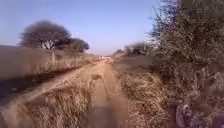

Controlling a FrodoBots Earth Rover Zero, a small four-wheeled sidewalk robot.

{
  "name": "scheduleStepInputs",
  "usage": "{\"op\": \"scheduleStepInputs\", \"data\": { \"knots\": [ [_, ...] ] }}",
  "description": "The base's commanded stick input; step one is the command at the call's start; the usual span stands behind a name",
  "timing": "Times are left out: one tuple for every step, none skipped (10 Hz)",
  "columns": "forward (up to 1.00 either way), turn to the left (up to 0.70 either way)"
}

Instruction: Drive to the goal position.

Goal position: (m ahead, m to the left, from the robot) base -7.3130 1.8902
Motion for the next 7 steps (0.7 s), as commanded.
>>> {"op": "scheduleStepInputs", "data": {
  "knots": [
    [0.7, 0.0],
    [0.7, 0.0],
    [0.7, 0.0],
    [0.7, 0.0],
    [0.7, 0.0],
    [0.7, 0.0],
    [0.7, 0.0]
  ]
}}
